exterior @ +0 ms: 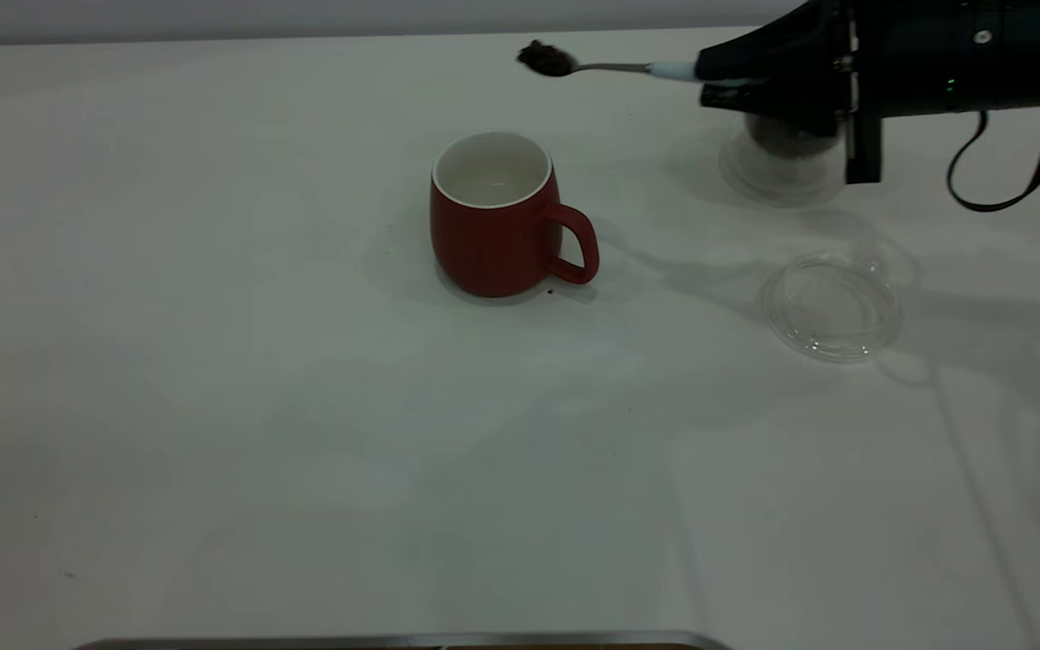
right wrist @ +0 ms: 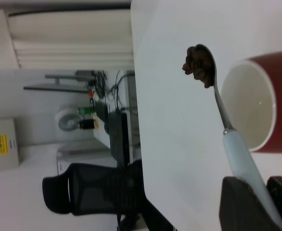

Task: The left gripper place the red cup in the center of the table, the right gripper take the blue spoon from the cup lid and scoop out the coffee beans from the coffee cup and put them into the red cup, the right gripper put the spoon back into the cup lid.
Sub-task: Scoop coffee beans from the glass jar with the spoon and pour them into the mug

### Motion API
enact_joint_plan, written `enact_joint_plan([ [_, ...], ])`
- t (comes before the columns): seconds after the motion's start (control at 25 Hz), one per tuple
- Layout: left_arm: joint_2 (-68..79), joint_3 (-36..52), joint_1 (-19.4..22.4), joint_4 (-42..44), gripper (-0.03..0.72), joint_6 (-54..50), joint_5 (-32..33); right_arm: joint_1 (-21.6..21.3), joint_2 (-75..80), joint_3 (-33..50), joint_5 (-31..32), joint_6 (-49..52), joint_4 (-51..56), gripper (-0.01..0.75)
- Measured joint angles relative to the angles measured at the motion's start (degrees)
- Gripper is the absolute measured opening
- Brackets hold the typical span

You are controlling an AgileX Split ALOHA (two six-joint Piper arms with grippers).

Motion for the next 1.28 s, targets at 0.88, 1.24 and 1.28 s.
enact_joint_plan([
  [0.88,0.0,0.0,0.0,0.0,0.587,0.0,0.0,5.61,0.0,0.0,-4.21,-3.58,-1.12,0.113],
  [1.24,0.0,0.0,0.0,0.0,0.587,0.0,0.0,5.61,0.0,0.0,-8.15,-8.93,-1.47,0.113],
  [1.28,0.0,0.0,0.0,0.0,0.587,0.0,0.0,5.61,0.0,0.0,-8.61,-9.85,-1.47,0.113],
])
